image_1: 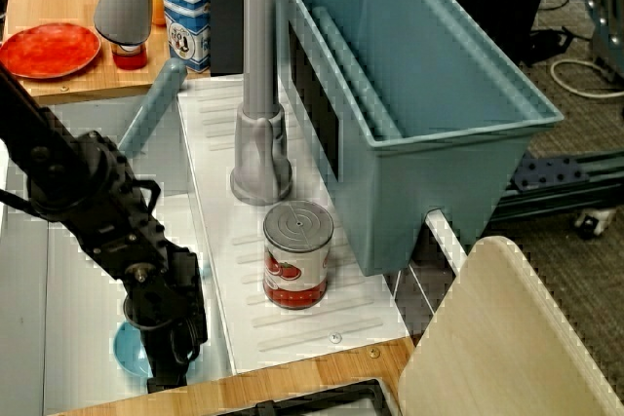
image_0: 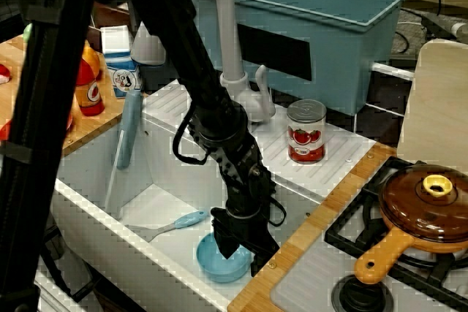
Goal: Lift bowl
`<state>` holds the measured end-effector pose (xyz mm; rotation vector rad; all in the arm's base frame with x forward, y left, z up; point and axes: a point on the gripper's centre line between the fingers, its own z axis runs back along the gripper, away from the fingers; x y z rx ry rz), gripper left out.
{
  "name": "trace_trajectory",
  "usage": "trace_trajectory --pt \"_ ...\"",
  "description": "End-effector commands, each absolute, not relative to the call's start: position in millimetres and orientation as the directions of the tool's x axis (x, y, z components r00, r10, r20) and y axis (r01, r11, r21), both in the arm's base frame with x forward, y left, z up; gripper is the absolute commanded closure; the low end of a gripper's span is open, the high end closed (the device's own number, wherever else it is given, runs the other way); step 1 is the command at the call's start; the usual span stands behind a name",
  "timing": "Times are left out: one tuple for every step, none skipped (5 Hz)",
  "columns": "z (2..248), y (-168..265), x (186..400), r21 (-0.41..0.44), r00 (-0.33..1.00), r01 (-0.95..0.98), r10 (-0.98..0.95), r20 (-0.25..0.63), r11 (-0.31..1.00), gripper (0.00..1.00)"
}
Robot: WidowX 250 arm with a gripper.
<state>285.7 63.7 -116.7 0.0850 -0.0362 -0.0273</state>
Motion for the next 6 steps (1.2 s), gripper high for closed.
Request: trace_trajectory --pt "-123.1 66.3 293.4 0.109 0.997 0.029 -0.037 0.068 0.994 1.00" --pt "-123.3 65.9 291.9 0.107 0.997 0.036 -0.043 0.067 0.994 1.00" --pt "-119.9 68.7 296.8 0.105 0.997 0.020 -0.028 0.070 0.994 1.00" --pt "-114.7 71.1 299.8 0.107 0.997 0.014 -0.023 0.078 0.994 1.00" --pt "-98.2 72.7 297.4 0.093 0.995 0.013 -0.023 0.100 0.996 1.00" --pt "-80.5 73.0 289.8 0.079 0.995 0.016 -0.024 0.102 0.997 1.00"
